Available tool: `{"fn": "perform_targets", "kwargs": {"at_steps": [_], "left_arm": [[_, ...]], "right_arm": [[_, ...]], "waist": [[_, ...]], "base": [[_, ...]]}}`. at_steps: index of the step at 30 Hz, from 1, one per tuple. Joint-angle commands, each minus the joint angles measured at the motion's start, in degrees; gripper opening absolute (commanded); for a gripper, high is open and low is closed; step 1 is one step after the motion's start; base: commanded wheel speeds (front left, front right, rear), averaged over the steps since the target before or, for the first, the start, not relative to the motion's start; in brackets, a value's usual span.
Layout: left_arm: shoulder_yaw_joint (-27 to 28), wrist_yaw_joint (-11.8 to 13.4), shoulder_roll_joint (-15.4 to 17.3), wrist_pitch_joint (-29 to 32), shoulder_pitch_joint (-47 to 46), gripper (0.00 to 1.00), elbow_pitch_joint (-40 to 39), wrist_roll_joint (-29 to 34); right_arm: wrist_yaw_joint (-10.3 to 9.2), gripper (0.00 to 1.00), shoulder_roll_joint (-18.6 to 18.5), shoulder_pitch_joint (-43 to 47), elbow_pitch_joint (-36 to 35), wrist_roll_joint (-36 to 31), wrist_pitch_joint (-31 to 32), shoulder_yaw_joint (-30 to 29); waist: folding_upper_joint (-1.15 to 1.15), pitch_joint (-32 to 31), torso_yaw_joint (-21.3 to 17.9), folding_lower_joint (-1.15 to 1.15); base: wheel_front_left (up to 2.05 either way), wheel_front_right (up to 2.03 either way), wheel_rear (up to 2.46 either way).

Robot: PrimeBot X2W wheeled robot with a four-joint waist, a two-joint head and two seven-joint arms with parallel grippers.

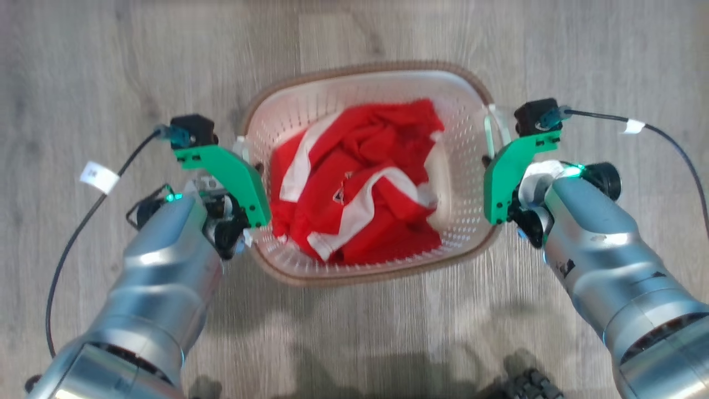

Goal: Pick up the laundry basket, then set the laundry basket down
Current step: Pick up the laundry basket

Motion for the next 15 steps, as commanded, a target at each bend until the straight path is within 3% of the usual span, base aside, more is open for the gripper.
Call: {"fn": "perform_targets", "kwargs": {"at_steps": [1,15], "left_arm": [[0.6,-0.5,2.1,0.2,0.2,0.00,-0.9,-0.8],[-1.0,-0.5,3.6,6.2,3.2,0.00,-0.7,-5.8]], "right_arm": [[-0.56,0.00,-0.6,2.5,0.9,0.4,1.8,1.0],[-0.56,0.00,0.0,4.8,2.2,4.3,11.9,3.0]], "waist": [[0.00,-3.3,0.0,0.00],[0.00,-14.1,-1.0,0.00]], "base": [[0.00,0.00,0.00],[0.00,0.00,0.00]]}}
